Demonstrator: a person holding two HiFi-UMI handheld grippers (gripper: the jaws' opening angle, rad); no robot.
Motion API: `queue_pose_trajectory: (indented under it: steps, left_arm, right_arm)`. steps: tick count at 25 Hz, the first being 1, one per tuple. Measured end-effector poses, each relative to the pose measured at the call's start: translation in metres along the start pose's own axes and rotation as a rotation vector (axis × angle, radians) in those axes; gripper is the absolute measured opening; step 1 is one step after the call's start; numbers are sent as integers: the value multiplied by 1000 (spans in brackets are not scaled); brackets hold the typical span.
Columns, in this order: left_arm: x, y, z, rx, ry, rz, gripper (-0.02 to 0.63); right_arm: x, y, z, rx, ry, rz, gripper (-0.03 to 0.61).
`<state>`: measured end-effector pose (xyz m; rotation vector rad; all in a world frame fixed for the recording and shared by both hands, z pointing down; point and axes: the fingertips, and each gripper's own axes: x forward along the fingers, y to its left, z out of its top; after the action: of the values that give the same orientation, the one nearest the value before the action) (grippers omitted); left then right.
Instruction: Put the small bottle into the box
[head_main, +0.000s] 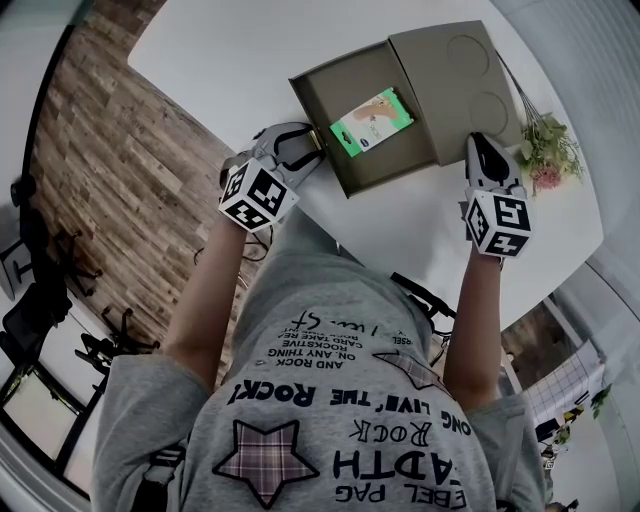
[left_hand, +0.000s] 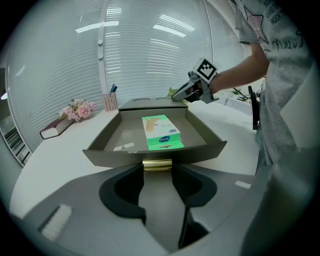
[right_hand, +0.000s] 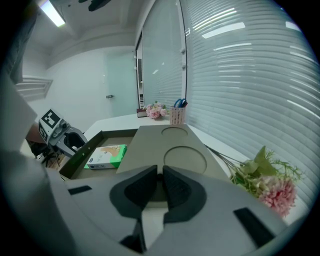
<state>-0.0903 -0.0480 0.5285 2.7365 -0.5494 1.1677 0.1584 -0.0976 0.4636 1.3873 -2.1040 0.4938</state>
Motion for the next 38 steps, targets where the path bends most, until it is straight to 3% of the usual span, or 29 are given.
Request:
queue_pose_trajectory:
  steps: [13, 38]
  left_arm:
    - [-5, 1, 5, 71, -3, -12, 178]
    - [-19, 6, 26, 203, -24, 51, 173]
  right_arm:
    - [1, 0, 0, 2, 1, 4, 41]
    - [-2, 4, 1, 3, -6, -4, 41]
